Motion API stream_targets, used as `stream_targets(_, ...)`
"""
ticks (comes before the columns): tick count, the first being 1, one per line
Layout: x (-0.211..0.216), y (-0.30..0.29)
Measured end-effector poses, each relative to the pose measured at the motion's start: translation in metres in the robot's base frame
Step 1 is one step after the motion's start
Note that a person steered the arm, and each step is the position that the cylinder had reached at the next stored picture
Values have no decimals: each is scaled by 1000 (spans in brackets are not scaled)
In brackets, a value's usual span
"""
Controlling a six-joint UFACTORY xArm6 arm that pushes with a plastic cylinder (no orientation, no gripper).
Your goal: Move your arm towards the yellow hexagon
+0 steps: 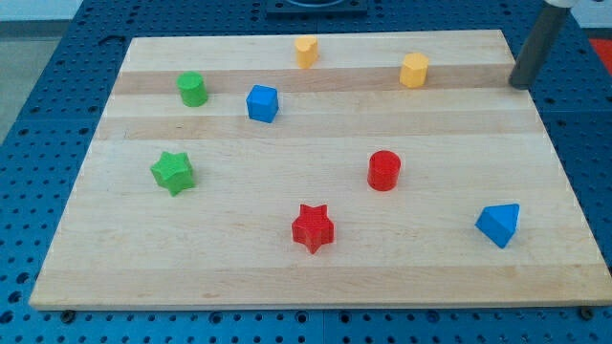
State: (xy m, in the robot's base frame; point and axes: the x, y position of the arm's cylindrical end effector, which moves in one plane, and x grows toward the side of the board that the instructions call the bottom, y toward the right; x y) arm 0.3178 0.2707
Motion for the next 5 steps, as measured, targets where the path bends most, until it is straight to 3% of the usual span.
stream_targets(5, -16, -72)
